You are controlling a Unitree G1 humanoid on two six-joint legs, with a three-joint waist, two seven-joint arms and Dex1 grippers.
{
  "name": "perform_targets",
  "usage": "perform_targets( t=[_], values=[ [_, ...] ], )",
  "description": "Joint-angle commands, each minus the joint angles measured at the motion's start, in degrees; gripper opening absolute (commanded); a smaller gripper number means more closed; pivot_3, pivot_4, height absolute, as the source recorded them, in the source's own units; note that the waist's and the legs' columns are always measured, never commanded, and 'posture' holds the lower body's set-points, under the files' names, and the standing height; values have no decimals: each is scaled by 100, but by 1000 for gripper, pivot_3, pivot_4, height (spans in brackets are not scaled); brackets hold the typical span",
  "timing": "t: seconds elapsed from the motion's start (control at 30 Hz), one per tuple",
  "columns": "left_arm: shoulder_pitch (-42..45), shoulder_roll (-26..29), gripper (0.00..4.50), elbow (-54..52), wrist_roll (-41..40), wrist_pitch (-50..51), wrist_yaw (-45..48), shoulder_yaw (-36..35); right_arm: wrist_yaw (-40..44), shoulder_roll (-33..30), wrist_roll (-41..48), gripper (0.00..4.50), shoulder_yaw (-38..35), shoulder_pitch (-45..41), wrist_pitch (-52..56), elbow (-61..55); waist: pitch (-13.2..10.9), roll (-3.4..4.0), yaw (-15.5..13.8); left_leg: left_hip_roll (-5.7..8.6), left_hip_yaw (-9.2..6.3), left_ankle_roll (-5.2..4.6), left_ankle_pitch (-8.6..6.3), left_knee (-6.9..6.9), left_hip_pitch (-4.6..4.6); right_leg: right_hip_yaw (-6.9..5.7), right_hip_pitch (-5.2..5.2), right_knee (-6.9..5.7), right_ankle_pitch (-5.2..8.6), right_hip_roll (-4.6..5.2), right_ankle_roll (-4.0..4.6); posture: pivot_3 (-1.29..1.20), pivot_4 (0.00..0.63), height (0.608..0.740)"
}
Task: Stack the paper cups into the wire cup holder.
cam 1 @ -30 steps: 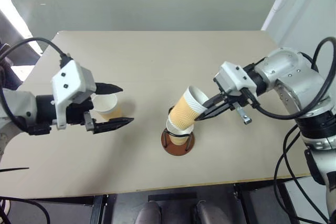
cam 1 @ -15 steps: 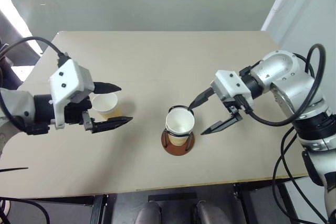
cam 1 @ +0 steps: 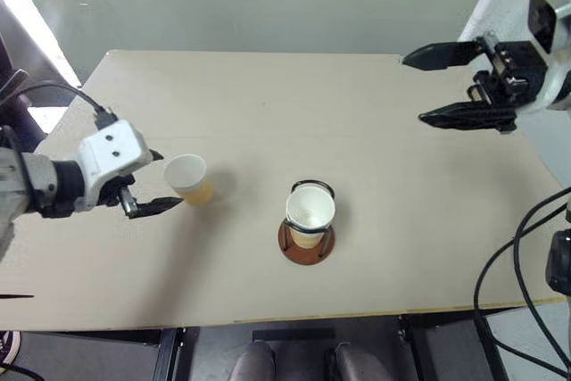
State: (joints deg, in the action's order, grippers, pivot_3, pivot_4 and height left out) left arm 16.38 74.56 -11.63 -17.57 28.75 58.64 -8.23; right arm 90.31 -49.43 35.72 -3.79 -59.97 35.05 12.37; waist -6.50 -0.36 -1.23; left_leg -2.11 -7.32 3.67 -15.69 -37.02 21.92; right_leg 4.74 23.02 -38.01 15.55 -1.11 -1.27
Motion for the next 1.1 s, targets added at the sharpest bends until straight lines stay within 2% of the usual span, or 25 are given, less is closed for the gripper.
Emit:
perform_targets(
  t=[0.03,0.2,0.3,0.57,0.67,0.8,0.97,1.1],
  values=[
    [703,-201,4500,619,500,-515,219,621,-213,-246,129,4463,-401,50,33,-319,-1,4,1,0,0,0,0,0,0,0,1,-4,0,0,0,0,150,740],
    [1624,-859,4500,1508,1045,-1005,602,1463,-346,-529,395,4463,-585,468,316,-1047,-1,2,-3,6,-1,0,0,1,6,-3,3,1,0,5,0,0,150,740],
    [1759,-958,3927,1738,1180,-1216,805,1576,-498,-654,547,4500,-746,628,484,-1298,-2,1,23,6,0,0,-1,-1,20,-2,6,7,-4,6,-7,0,150,740],
    [1999,-1155,993,2053,1330,-1430,1131,1604,-788,-820,705,4500,-950,925,580,-1599,-1,1,40,6,-2,-3,1,-8,29,-1,14,15,-8,6,-20,0,150,740],
    [2044,-1184,18,2015,1262,-1417,1273,1525,-824,-860,758,4500,-969,963,578,-1619,-1,1,41,6,-2,-5,2,-11,27,0,13,11,-10,6,-25,0,150,740],
    [2303,-1235,18,1670,747,-1219,1654,1253,-695,-1061,1004,4500,-1006,1114,761,-1917,-1,0,34,6,-2,-6,2,-13,28,0,13,12,-9,6,-28,0,150,740],
    [3445,-1523,18,1181,-517,-427,2280,896,-400,-1592,976,4500,-978,1625,681,-2463,-3,-8,-54,15,-10,-5,2,-19,52,-3,18,16,-4,6,-39,0,150,740],
    [4169,-1965,18,818,-1401,104,2826,977,-362,-1784,769,4500,-866,1917,354,-2745,-1,-5,-37,27,-3,-14,-1,-26,50,2,10,20,-4,17,-51,0,150,740]
  ],
)
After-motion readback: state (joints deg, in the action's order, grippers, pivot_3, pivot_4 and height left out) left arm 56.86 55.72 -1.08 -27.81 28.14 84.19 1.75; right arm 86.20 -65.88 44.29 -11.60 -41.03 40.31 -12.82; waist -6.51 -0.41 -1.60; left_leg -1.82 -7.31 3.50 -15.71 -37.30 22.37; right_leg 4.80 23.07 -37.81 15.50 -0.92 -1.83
